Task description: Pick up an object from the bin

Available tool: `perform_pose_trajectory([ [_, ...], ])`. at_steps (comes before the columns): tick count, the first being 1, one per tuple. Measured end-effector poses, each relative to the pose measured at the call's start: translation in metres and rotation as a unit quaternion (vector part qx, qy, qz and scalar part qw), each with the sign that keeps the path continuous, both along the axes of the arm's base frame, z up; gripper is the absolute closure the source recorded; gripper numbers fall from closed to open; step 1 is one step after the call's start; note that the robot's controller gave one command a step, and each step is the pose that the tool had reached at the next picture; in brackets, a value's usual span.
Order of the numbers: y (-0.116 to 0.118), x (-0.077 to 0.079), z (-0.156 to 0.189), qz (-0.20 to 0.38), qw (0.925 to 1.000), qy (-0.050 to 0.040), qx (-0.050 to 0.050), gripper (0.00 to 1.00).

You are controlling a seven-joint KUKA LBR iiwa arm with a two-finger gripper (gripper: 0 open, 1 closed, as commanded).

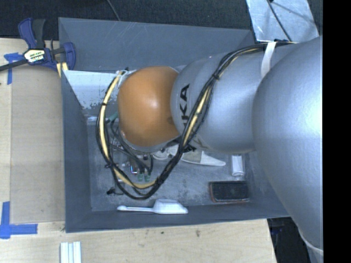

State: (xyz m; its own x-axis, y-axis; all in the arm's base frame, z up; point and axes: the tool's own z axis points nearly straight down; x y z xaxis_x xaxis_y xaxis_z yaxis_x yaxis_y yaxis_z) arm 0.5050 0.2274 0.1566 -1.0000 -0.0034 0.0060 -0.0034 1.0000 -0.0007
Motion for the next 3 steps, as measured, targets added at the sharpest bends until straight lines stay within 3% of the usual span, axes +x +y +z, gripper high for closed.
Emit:
perform_pose_trajectory([
  [1,-0.001,0.002,0.005,-0.002,1.0,-0.004,0.001,0.0],
  [2,-0.048,0.012,0.058,-0.024,0.9997,-0.0012,0.0,0.0],
  [3,-0.055,0.03,0.042,-0.14,0.9901,-0.0104,0.003,0.0],
])
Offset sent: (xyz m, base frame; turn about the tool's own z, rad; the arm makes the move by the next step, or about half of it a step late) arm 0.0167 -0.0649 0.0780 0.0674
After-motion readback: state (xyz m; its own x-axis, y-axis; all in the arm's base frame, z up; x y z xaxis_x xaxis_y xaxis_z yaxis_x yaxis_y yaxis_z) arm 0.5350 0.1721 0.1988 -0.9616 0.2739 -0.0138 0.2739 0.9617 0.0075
